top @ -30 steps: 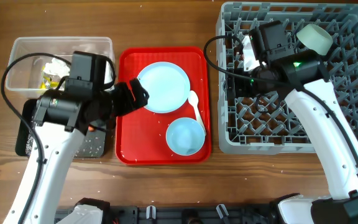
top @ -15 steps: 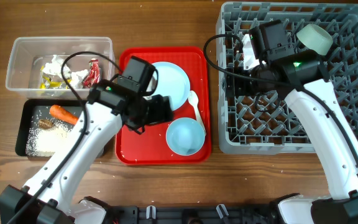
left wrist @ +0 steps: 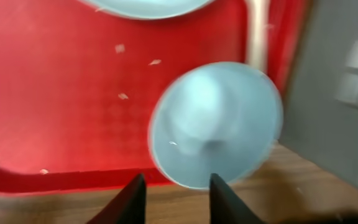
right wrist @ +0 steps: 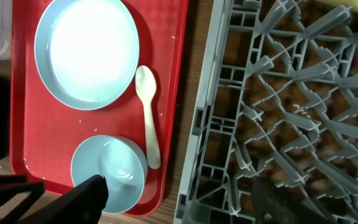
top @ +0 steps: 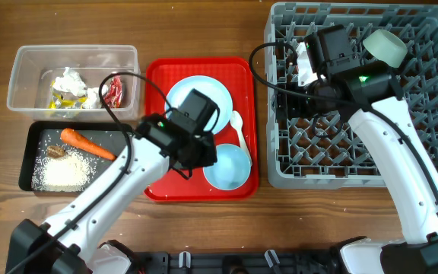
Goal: Sort waste into correct bins and load items into the dishwasher rack
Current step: 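Move the left gripper down to the light-blue bowl on the red tray, then grasp the light-blue bowl rim with the left gripper and lift it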
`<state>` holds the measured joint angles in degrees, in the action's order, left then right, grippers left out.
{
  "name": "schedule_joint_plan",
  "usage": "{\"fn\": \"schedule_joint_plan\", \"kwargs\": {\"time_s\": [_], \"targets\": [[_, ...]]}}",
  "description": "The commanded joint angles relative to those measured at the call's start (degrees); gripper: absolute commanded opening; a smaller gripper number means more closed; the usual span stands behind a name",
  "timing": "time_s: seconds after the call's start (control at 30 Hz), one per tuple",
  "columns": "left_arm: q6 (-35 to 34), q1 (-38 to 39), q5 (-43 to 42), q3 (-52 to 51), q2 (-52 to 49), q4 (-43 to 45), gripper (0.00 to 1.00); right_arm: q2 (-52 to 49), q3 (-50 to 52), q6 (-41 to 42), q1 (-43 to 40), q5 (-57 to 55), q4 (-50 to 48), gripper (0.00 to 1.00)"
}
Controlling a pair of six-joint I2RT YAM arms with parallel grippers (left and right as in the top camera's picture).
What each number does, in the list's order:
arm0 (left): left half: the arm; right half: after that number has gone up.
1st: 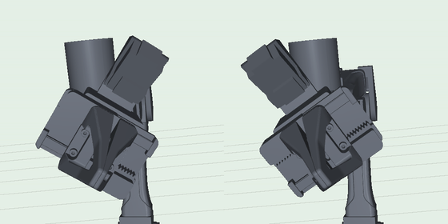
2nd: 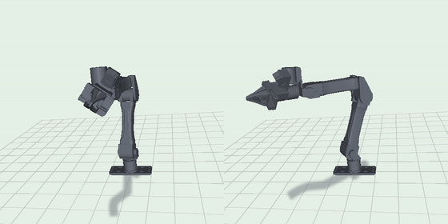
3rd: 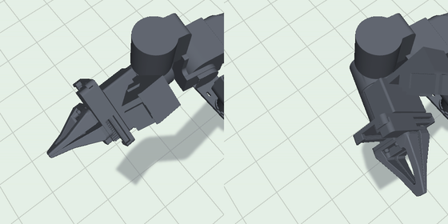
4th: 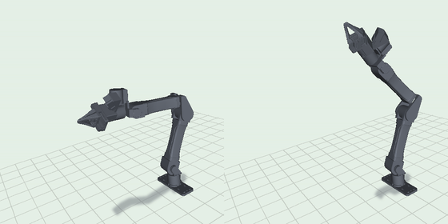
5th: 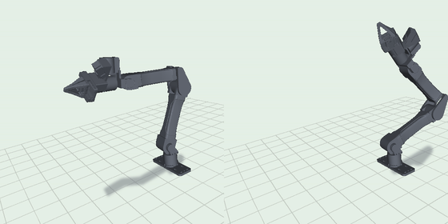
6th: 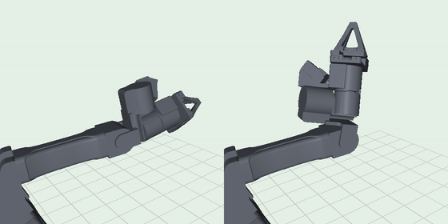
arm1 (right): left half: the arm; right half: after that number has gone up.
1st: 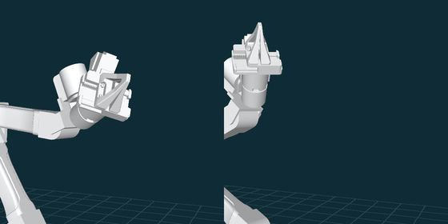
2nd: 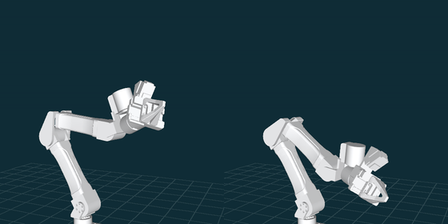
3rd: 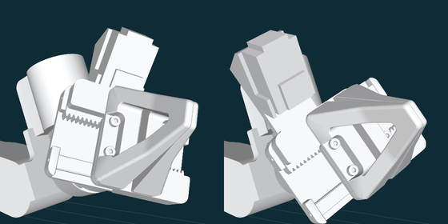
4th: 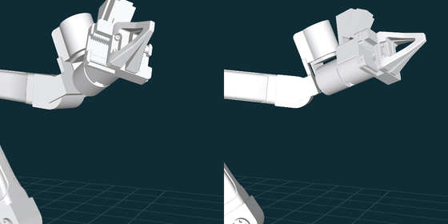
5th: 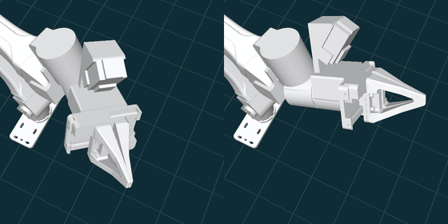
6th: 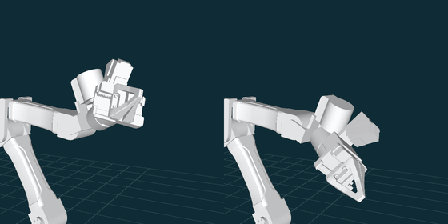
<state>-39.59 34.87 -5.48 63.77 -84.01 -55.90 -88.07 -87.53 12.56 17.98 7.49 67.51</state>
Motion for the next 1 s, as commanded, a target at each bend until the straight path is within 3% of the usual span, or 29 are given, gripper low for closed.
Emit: {"fn": "schedule_joint_plan", "kwargs": {"time_s": [0.0,0.03,0.1,0.4,0.5,0.6,0.67,0.73,0.97], "targets": [[-7.63,0.55,6.64,-4.9,-0.57,3.21,0.42,-0.87,-0.11,-0.52,0.17,-0.15,-0.2,0.76],[-7.61,0.55,6.62,-6.19,-0.57,5.03,0.48,-0.87,-0.11,-0.55,0.17,-0.15,-0.17,0.76],[-7.63,0.55,5.9,-8.2,-0.57,7.85,0.51,-0.87,-0.11,-0.52,0.17,-0.15,-0.13,0.76],[-7.58,0.55,2.32,-9.79,-6.4,12.94,0.58,-0.87,-0.11,-0.52,0.17,-0.17,-0.17,0.77],[-7.58,0.57,-0.85,-9.79,-10.01,14.45,0.56,-0.87,-0.11,-0.55,0.17,-0.17,-0.17,0.77],[-7.58,0.55,-2.47,-9.79,-13.35,15.04,0.31,-0.87,-0.11,-0.55,0.17,-0.17,-0.17,0.77],[-7.1,0.48,-2.86,-9.75,-13.31,14.97,0.09,-0.87,-0.11,-0.57,0.17,-0.17,-0.15,0.77],[-6.23,0.48,-2.8,-9.44,-11.93,14.56,0.04,-0.87,-0.11,-0.57,0.17,-0.17,-0.09,0.77],[-2.58,0.48,-1.62,-6.19,-3.78,9.29,0.04,-0.87,-0.11,-1.29,0.17,1.57,0.68,0.83]]}}
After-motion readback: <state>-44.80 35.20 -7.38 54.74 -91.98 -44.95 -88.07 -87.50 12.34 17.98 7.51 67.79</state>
